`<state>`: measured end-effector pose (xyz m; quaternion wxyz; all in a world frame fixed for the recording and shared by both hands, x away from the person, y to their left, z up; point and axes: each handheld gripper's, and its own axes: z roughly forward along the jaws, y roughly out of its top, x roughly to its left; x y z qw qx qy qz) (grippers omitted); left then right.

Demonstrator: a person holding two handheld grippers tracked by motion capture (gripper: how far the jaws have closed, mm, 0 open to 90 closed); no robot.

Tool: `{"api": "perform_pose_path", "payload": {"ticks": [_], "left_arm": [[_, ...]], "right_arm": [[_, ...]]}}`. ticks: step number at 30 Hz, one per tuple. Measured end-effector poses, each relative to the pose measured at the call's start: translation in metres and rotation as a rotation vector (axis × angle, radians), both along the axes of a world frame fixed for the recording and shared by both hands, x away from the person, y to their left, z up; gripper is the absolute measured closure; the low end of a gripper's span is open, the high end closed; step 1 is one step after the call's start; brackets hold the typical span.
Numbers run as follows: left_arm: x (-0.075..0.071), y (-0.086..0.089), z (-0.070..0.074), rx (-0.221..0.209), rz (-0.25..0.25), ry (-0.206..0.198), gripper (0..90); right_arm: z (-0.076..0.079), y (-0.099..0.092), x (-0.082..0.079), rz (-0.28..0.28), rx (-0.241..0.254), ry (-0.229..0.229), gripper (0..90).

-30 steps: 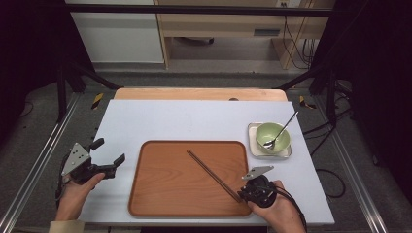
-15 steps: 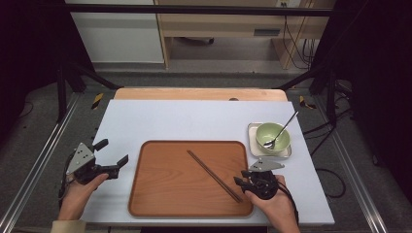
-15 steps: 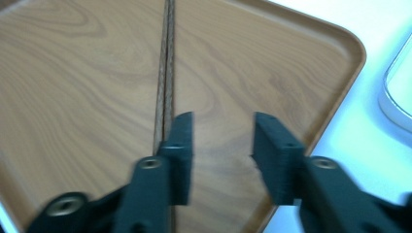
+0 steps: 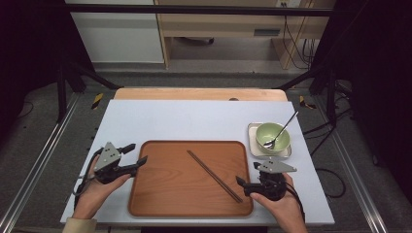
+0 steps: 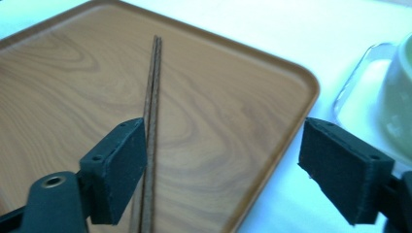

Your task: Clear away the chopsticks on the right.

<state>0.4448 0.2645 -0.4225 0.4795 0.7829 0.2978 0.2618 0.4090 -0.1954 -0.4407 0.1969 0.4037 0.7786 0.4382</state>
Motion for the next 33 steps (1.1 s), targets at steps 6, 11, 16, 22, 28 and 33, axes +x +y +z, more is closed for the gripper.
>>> {"api": "perform_pose_path", "payload": {"ticks": [6, 11, 16, 22, 28, 33], "left_arm": [[0.003, -0.036, 0.005, 0.052, -0.032, 0.042, 56.1], [0.007, -0.07, 0.002, 0.105, -0.072, 0.072, 66.5], [0.011, -0.1, -0.003, 0.102, -0.108, 0.092, 78.9], [0.017, -0.124, -0.006, 0.115, -0.137, 0.138, 88.9], [0.023, -0.14, -0.014, 0.147, -0.159, 0.194, 89.9], [0.028, -0.151, -0.021, 0.185, -0.173, 0.221, 89.8]], "right_arm": [[0.0, -0.008, 0.0, -0.006, -0.012, -0.007, 9.8], [-0.003, -0.009, -0.002, -0.002, -0.035, -0.018, 9.5], [-0.005, -0.013, -0.004, -0.007, -0.026, -0.027, 9.7], [-0.006, -0.014, -0.004, 0.0, -0.027, -0.02, 9.5], [-0.005, -0.017, -0.003, -0.008, -0.026, -0.038, 9.4], [-0.006, -0.019, -0.001, -0.018, -0.022, -0.034, 9.3]]}}
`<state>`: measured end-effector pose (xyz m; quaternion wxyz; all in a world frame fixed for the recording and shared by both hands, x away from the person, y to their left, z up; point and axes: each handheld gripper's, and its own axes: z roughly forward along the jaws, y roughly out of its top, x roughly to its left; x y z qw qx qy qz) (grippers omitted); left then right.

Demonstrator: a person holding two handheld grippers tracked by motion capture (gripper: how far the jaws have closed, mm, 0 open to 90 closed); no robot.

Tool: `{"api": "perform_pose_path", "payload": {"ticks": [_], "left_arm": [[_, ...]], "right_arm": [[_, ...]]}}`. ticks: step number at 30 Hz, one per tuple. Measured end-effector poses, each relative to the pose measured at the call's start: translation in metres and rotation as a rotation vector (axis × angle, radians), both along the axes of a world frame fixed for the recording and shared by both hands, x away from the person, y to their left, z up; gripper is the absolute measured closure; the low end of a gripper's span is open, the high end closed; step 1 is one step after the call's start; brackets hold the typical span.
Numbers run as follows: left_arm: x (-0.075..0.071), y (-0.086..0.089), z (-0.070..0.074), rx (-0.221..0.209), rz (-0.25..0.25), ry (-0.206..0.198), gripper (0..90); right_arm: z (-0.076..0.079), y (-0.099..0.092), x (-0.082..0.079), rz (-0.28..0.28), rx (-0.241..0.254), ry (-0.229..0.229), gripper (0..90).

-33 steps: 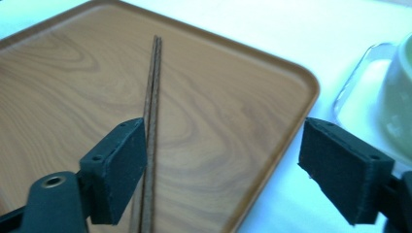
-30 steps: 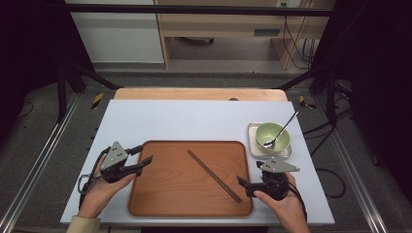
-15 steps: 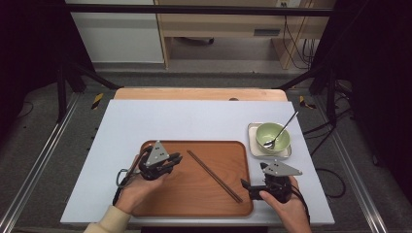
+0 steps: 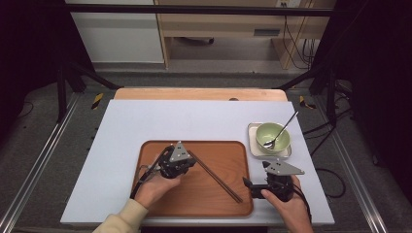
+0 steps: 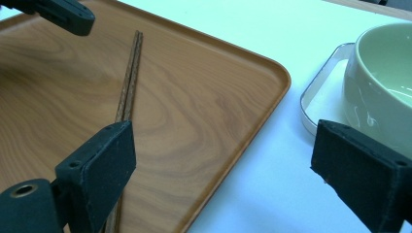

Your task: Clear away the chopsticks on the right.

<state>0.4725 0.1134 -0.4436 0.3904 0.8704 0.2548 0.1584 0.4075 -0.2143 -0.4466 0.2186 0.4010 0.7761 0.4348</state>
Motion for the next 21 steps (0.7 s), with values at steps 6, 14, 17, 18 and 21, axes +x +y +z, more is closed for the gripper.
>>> {"api": "perform_pose_path", "payload": {"ticks": [6, 14, 17, 18, 21], "left_arm": [[0.005, -0.004, -0.008, 0.045, 0.025, 0.029, 89.8], [0.013, -0.011, -0.019, 0.078, 0.038, 0.046, 89.8], [0.016, -0.013, -0.022, 0.08, 0.035, 0.052, 89.8], [0.016, -0.014, -0.023, 0.081, 0.04, 0.047, 89.8], [0.018, -0.016, -0.025, 0.096, 0.035, 0.046, 89.8]], "right_arm": [[-0.001, 0.0, -0.001, 0.007, -0.004, -0.001, 8.9], [-0.002, -0.002, 0.0, -0.004, 0.006, 0.009, 8.6], [-0.002, -0.002, 0.001, -0.001, 0.003, 0.006, 8.5], [-0.002, -0.002, 0.001, -0.001, 0.003, 0.007, 8.5], [-0.002, -0.003, 0.001, 0.001, 0.002, 0.007, 8.4]]}}
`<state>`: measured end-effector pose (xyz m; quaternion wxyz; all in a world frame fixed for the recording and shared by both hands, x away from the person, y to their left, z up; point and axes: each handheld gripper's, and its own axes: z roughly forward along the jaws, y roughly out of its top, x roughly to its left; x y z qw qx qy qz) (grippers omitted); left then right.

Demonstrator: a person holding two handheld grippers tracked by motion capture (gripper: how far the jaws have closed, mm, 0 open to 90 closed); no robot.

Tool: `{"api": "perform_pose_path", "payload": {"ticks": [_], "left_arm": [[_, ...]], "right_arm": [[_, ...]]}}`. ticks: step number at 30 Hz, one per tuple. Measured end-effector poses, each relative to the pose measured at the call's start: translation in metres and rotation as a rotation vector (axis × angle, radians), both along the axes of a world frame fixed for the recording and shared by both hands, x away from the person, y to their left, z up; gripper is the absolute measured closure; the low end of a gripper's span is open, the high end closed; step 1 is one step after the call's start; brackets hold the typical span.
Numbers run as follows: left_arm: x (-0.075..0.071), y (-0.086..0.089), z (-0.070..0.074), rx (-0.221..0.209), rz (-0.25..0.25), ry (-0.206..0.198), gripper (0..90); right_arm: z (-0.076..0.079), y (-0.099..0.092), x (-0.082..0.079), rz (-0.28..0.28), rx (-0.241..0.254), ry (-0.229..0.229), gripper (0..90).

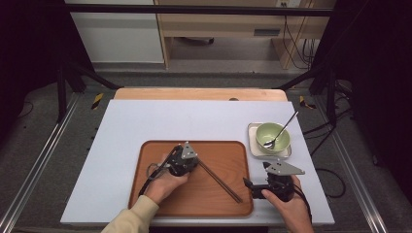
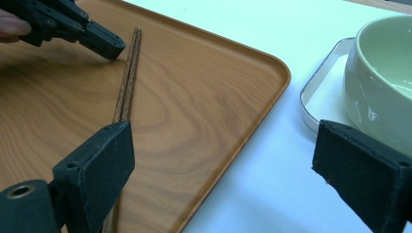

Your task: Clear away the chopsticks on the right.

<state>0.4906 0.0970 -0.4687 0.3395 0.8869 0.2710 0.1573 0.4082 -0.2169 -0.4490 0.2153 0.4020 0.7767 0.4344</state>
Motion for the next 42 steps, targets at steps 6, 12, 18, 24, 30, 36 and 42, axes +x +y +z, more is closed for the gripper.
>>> {"api": "perform_pose_path", "payload": {"ticks": [6, 12, 18, 24, 30, 36, 42], "left_arm": [[0.005, -0.006, -0.001, 0.004, -0.001, -0.002, 89.8], [0.012, -0.014, -0.003, -0.025, -0.013, 0.007, 89.8], [0.015, -0.028, -0.003, -0.02, -0.05, 0.002, 89.9], [0.017, -0.041, -0.002, -0.005, -0.086, -0.001, 89.9], [0.017, -0.049, -0.003, -0.018, -0.114, 0.005, 90.0], [0.018, -0.06, -0.004, -0.029, -0.13, 0.008, 90.0], [0.012, -0.061, 0.0, -0.004, -0.155, 0.007, 90.0]], "right_arm": [[0.0, -0.001, 0.0, -0.001, 0.005, 0.002, 8.3], [-0.001, 0.001, 0.0, 0.001, 0.014, 0.016, 8.3], [-0.002, 0.003, 0.0, 0.001, 0.015, 0.022, 8.3], [-0.003, 0.003, 0.001, 0.004, 0.013, 0.025, 8.3], [-0.004, 0.004, 0.001, 0.003, 0.016, 0.033, 8.3], [-0.004, 0.005, 0.001, 0.002, 0.01, 0.04, 8.3], [-0.005, 0.004, 0.001, 0.005, 0.01, 0.041, 8.3]]}}
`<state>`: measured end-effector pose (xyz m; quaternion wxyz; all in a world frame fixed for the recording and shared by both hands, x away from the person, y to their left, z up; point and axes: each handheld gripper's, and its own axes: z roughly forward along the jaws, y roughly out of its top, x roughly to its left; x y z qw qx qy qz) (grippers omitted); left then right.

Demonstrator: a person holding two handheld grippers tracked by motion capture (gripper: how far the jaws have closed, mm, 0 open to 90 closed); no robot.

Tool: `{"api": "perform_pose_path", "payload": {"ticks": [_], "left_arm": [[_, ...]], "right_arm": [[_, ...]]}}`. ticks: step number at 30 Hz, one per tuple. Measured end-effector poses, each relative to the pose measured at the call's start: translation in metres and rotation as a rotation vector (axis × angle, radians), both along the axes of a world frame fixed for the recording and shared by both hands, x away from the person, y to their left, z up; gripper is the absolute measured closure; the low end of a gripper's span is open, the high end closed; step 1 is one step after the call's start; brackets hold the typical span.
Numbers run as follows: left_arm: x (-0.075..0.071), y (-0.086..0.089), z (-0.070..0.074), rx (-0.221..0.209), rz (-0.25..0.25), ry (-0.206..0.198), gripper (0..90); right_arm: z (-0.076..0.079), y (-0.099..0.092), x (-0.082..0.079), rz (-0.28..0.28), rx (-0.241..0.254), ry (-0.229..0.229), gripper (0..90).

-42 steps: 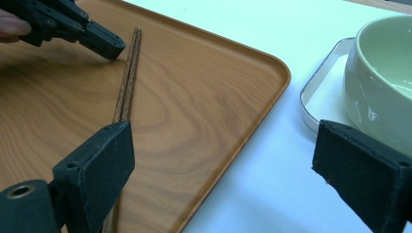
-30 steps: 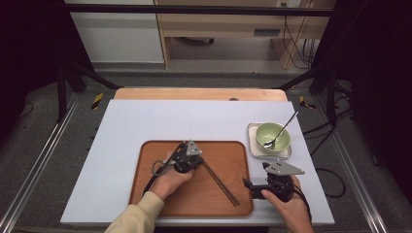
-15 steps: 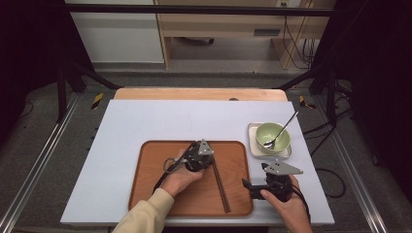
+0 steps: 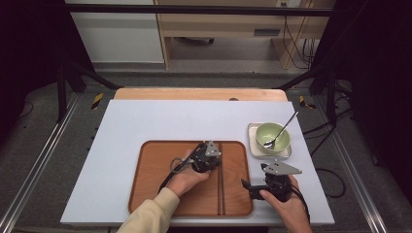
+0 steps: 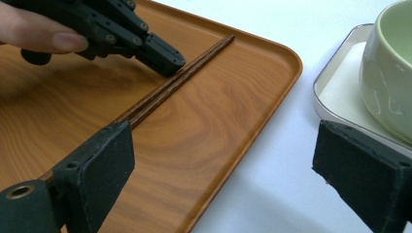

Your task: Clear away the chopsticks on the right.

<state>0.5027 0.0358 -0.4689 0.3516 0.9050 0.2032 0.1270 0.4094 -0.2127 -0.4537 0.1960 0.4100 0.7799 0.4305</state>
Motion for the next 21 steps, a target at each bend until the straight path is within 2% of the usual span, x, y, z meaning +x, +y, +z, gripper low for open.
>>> {"api": "perform_pose_path", "payload": {"ticks": [5, 6, 7, 10, 21], "left_arm": [[-0.015, 0.007, 0.006, 0.012, -0.029, -0.003, 90.0], [-0.019, 0.008, 0.006, 0.001, -0.029, 0.0, 90.0], [-0.021, 0.01, 0.006, 0.013, -0.038, -0.001, 90.0], [-0.028, 0.013, 0.005, 0.008, -0.048, 0.006, 90.0], [-0.035, 0.009, 0.001, 0.013, -0.076, 0.026, 90.0]], "right_arm": [[0.0, -0.002, 0.0, -0.006, 0.004, -0.001, 7.5], [0.0, -0.003, 0.0, -0.01, 0.007, 0.001, 7.3], [0.001, -0.003, 0.0, -0.012, 0.01, 0.001, 6.9], [0.001, -0.004, 0.001, -0.014, 0.011, -0.015, 6.1], [0.002, -0.006, 0.001, -0.02, 0.017, -0.012, 6.2]]}}
